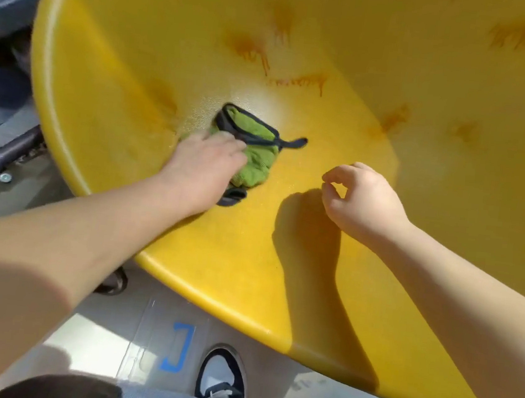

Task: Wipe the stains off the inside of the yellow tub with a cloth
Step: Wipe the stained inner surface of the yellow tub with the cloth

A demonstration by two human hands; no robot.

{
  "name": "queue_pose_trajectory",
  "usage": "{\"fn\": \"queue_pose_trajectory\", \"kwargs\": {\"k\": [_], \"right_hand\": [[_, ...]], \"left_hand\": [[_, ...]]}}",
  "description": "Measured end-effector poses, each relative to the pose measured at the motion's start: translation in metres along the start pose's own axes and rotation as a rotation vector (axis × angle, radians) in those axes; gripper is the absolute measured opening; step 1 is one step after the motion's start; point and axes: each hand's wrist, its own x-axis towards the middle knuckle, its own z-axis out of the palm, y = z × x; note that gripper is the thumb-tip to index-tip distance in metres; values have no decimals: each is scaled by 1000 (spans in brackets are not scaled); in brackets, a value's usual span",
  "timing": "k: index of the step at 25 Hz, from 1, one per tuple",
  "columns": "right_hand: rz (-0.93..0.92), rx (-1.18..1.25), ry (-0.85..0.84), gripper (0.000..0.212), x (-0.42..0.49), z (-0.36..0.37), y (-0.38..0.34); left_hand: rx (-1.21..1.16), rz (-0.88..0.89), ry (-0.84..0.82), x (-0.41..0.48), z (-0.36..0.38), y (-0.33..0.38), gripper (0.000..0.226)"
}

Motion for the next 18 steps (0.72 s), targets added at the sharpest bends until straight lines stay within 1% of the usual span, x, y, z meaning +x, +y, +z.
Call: {"fn": "queue_pose_trajectory", "kwargs": {"k": [2, 3, 4, 6, 8, 10, 11, 12, 15, 16, 18], "right_hand": [[-33, 86, -18, 33, 1, 2, -15], [-46, 126, -33, 34, 0, 6, -24], [-61, 156, -48, 37, -1, 11, -33], [-89, 220, -78, 48, -4, 26, -51], [-113, 275, -121, 62, -10, 38, -65], [-181, 260, -156, 69, -16, 49, -80], [-202, 252, -173, 71, -18, 56, -86], [-218, 229, -193, 73, -18, 63, -90], [-240, 8, -228, 88, -9, 88, -93], [-248, -50, -207, 90, -3, 94, -92], [-270, -52, -105, 84, 12, 99, -97]], "left_hand": [[13, -174, -5, -4, -7, -2, 60], [-35, -216, -25, -8, -9, 11, 59], [-108, -223, -64, -14, -8, 28, 58], [-255, -153, -122, -28, -5, 51, 61], [-446, -105, -166, -39, -7, 43, 65], [-599, -175, -182, -52, -20, 27, 63], [-586, -224, -143, -60, -26, 23, 60], [-501, -262, -104, -67, -32, 21, 55], [-201, -356, -77, -74, -31, -1, 47], [-154, -405, -84, -75, -31, -11, 46], [-115, -472, -78, -76, -28, -26, 43]]}}
